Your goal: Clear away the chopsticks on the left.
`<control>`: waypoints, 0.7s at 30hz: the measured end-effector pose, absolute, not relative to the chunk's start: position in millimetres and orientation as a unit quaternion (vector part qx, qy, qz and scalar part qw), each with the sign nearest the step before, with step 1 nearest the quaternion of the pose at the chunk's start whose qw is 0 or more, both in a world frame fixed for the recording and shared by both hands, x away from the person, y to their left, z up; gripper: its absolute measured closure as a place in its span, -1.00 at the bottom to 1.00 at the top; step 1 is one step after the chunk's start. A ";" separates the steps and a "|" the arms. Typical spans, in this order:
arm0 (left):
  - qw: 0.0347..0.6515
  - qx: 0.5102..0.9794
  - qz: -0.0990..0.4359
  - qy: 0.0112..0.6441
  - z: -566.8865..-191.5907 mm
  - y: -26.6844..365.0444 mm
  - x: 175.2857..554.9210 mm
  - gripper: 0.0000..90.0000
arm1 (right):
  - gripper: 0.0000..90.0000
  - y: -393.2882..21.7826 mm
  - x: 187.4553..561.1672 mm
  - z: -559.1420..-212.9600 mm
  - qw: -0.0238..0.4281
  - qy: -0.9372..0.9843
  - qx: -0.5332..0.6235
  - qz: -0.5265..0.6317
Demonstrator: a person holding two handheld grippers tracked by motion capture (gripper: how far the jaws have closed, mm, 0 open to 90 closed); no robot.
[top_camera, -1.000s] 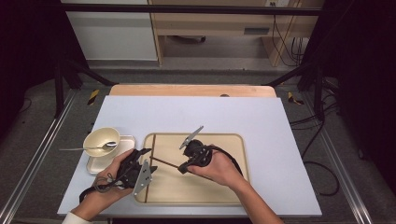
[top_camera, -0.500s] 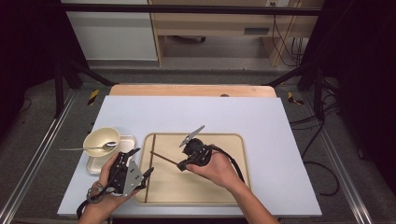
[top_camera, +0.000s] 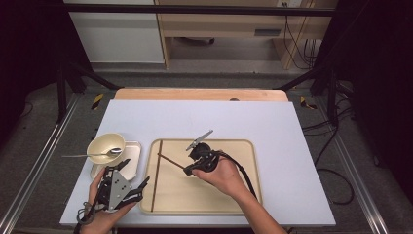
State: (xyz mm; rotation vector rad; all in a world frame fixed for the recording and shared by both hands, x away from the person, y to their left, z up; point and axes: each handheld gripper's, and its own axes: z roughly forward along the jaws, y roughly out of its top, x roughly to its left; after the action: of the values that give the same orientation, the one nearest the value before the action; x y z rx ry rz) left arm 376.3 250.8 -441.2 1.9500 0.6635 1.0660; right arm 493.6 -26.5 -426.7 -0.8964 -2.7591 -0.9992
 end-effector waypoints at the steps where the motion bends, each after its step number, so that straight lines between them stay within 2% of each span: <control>1: 0.407 0.763 0.422 0.273 -442.0 255.2 373.8 -0.56 | 0.89 -26.3 494.7 -427.6 0.035 -0.897 -0.297 -0.325; 9: 0.424 0.740 0.425 0.303 -445.1 265.8 365.6 -0.55 | 0.89 -21.8 499.1 -433.1 0.032 -0.890 -0.320 -0.325; 21: 0.432 0.735 0.419 0.313 -447.6 269.2 366.1 -0.54 | 0.89 -16.4 508.4 -443.4 0.024 -0.878 -0.356 -0.319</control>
State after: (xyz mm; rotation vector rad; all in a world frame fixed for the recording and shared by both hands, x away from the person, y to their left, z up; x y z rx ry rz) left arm 366.1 269.2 -447.6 1.8324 0.7803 1.0442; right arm 508.4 -16.4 -443.4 -1.1010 -2.7161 -0.9877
